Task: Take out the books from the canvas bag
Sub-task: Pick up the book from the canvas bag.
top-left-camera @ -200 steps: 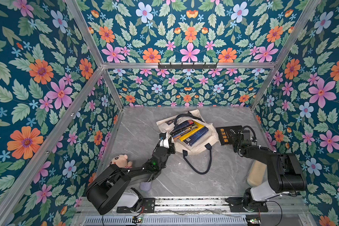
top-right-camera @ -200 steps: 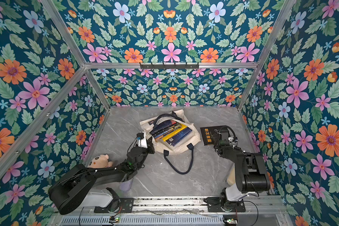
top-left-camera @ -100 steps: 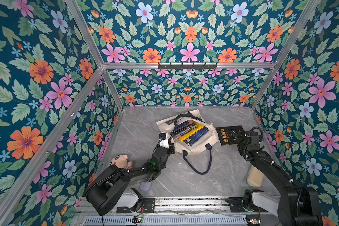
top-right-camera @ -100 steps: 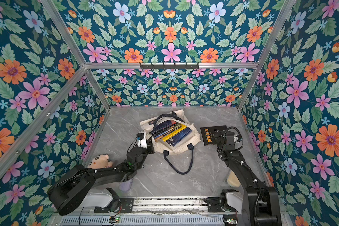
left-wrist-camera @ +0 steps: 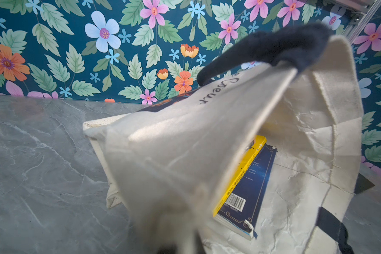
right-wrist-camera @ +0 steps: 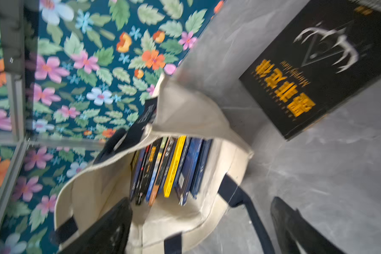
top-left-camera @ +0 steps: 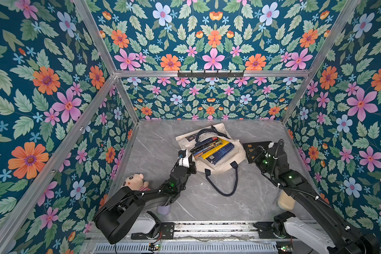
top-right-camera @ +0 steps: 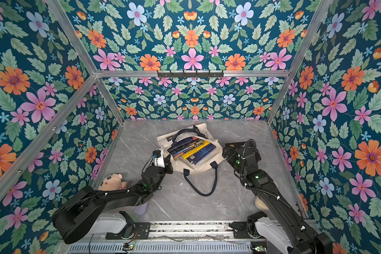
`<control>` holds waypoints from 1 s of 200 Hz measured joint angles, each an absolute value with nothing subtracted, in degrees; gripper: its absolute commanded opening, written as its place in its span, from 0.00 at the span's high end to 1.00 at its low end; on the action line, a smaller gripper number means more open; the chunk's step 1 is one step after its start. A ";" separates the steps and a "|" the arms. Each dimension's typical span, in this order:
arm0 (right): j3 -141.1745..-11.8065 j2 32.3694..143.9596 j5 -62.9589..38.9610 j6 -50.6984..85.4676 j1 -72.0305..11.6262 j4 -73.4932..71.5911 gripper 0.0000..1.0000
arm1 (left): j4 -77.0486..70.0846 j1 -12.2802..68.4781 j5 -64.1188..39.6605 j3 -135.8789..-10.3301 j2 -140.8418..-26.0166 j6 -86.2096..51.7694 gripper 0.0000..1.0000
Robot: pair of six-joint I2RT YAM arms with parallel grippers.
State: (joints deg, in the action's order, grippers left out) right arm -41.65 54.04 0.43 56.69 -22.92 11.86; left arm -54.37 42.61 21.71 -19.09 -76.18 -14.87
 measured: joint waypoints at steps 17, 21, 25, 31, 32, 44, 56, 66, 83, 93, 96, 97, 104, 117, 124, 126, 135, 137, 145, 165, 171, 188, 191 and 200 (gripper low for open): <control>-43.13 55.94 0.21 56.60 -27.53 11.60 0.11 | -54.39 42.61 21.67 -18.63 -75.64 -14.83 1.00; -43.48 56.53 0.27 56.49 -28.58 11.44 0.12 | -54.39 42.61 21.67 -18.55 -75.50 -14.83 1.00; -43.90 57.32 0.25 56.36 -29.87 11.11 0.13 | -54.41 42.61 21.65 -18.41 -75.40 -14.81 1.00; -44.53 58.50 0.16 55.99 -31.62 10.72 0.16 | -54.43 42.61 21.65 -18.26 -75.24 -14.72 1.00; -44.62 58.65 0.12 55.88 -31.83 10.70 0.17 | -54.43 42.61 21.65 -18.24 -75.22 -14.70 1.00; -46.11 61.21 -0.01 55.16 -35.03 10.26 0.22 | -54.50 42.61 21.45 -18.04 -74.98 -14.68 1.00; -47.68 64.27 -0.45 54.63 -37.58 9.02 0.29 | -54.65 42.61 21.28 -17.91 -74.85 -14.66 1.00; -48.80 66.96 -0.43 53.91 -39.13 7.79 0.34 | -54.70 42.61 21.04 -17.85 -74.76 -14.66 1.00; -50.09 71.33 -0.45 53.89 -41.15 5.80 0.36 | -54.89 42.61 20.80 -17.78 -74.76 -14.66 1.00; -50.96 74.04 -0.47 53.87 -42.13 4.64 0.37 | -55.05 42.61 20.53 -17.76 -74.76 -14.66 1.00; -51.27 74.83 -0.45 53.84 -42.39 4.27 0.38 | -55.13 42.59 20.38 -17.76 -74.78 -14.66 1.00; -51.33 75.02 -0.45 53.84 -42.46 4.23 0.38 | -55.16 42.59 20.36 -17.76 -74.78 -14.66 1.00; -52.10 76.71 -0.43 53.87 -42.96 3.60 0.39 | -55.29 42.59 20.01 -17.76 -74.78 -14.66 1.00; -53.95 79.90 -0.38 53.84 -43.79 2.39 0.39 | -55.66 42.50 19.57 -17.72 -74.91 -14.63 1.00; -55.09 81.65 -0.30 53.82 -44.14 1.72 0.40 | -55.75 42.52 19.35 -17.72 -75.02 -14.63 1.00; -55.51 82.24 -0.23 53.87 -44.23 1.50 0.40 | -55.77 42.52 19.31 -17.72 -75.07 -14.63 1.00; -57.06 84.49 0.08 53.80 -44.49 0.54 0.42 | -55.79 42.52 18.92 -17.69 -75.11 -14.61 1.00; -57.49 85.17 0.12 53.71 -44.53 0.23 0.43 | -55.79 42.52 18.83 -17.69 -75.11 -14.61 1.00; -58.87 87.15 0.21 53.69 -44.62 -0.32 0.43 | -56.10 42.52 18.35 -17.61 -75.11 -14.61 1.00; -62.22 92.03 0.67 53.67 -44.60 -1.48 0.46 | -56.47 42.52 17.28 -17.37 -75.07 -14.46 1.00; -63.13 93.32 0.91 53.67 -44.60 -1.69 0.46 | -56.62 42.52 16.97 -17.21 -75.05 -14.44 1.00; -65.47 97.14 1.93 53.67 -44.60 -2.92 0.49 | -57.06 42.52 16.47 -16.80 -74.85 -14.37 1.00; -65.82 97.80 1.93 53.65 -44.60 -3.07 0.50 | -57.12 42.52 16.38 -16.73 -74.81 -14.33 1.00; -66.96 99.74 2.28 53.67 -44.53 -3.14 0.52 | -57.39 42.52 16.32 -16.56 -74.74 -14.24 1.00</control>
